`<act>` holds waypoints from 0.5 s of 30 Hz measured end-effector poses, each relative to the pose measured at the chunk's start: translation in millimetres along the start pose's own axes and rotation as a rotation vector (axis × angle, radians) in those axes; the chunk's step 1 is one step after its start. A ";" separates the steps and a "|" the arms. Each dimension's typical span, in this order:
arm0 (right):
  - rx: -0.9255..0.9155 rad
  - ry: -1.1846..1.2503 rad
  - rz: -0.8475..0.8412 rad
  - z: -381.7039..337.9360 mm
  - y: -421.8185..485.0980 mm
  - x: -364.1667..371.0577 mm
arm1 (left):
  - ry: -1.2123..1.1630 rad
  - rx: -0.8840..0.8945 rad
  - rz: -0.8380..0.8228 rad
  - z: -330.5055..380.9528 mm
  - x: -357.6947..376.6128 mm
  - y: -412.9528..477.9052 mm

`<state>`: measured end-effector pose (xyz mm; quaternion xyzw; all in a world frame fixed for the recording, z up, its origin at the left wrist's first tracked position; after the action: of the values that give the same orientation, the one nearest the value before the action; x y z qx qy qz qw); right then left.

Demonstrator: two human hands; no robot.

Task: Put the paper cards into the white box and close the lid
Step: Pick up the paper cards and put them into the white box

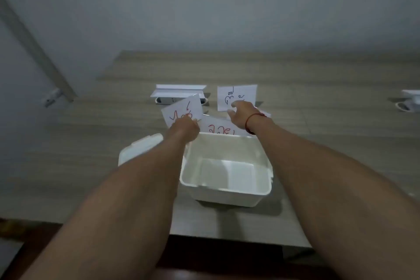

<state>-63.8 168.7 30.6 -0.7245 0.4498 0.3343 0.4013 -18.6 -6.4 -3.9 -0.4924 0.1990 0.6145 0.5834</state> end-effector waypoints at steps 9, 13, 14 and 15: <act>0.061 -0.135 0.000 25.6 57.9 51.9 | -0.093 -0.021 -0.006 -34.4 61.1 32.5; 0.133 -0.125 -0.021 32.2 73.0 65.3 | -0.252 -0.066 0.011 -46.7 75.5 39.9; 0.147 -0.130 -0.015 33.7 75.3 68.0 | -0.268 -0.072 0.010 -47.4 76.1 41.4; 0.154 -0.138 0.005 34.1 76.5 70.1 | -0.270 -0.076 0.010 -47.4 76.5 42.3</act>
<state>-112.3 151.0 -65.6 -0.6657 0.4473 0.3488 0.4848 -26.8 -15.6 -102.6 -0.4261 0.0977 0.6850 0.5828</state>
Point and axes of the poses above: each hand's wrist, its own y-axis towards the middle knuckle, its own x-axis out of the palm, z = x × y, the point moved 2 cm from there along y, towards the middle knuckle, and after that the axes turned 9 degrees about -z, right-handed, at the moved point
